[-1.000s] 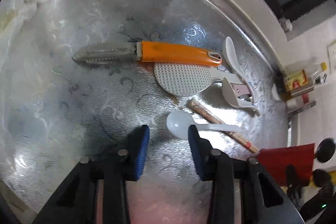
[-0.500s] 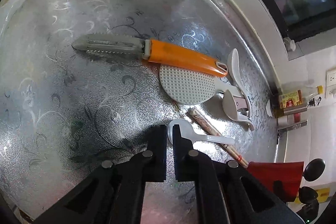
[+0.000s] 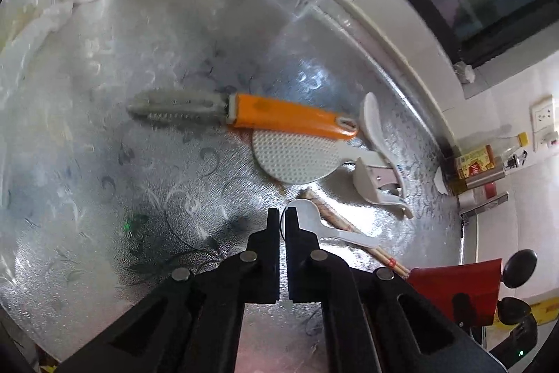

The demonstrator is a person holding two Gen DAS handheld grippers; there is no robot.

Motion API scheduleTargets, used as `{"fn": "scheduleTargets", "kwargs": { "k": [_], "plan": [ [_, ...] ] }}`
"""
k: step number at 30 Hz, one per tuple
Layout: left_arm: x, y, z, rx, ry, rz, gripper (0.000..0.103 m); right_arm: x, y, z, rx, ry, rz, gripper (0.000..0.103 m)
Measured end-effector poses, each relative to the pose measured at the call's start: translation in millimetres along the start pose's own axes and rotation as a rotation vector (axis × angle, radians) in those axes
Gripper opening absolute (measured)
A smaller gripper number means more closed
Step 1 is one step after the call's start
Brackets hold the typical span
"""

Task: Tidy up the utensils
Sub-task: 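Lift the white spoon and carry it over the red holder with the left gripper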

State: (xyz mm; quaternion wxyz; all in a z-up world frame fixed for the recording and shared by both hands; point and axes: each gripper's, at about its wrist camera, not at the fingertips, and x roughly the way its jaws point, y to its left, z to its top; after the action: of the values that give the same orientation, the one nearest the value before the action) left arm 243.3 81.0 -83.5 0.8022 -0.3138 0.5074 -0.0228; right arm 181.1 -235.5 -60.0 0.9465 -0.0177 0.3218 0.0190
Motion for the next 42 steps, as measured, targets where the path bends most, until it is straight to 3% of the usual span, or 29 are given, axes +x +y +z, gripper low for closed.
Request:
{"fn": "scheduleTargets", "kwargs": {
  "k": [14, 27, 42],
  "plan": [
    [-48.9, -41.2, 2.3, 0.136, -0.105, -0.057, 0.002, 0.0, 2.5, -0.4, -0.004, 0.0, 0.003, 0.092],
    [-127.0, -109.7, 2.7, 0.35, -0.264, -0.194, 0.002, 0.2, 3.2, -0.5, -0.004, -0.001, 0.003, 0.092],
    [-159.4, -174.4, -6.5, 0.566, -0.346, -0.269, 0.002, 1.3, 5.6, 0.5, -0.009, 0.0, 0.004, 0.092]
  ]
}}
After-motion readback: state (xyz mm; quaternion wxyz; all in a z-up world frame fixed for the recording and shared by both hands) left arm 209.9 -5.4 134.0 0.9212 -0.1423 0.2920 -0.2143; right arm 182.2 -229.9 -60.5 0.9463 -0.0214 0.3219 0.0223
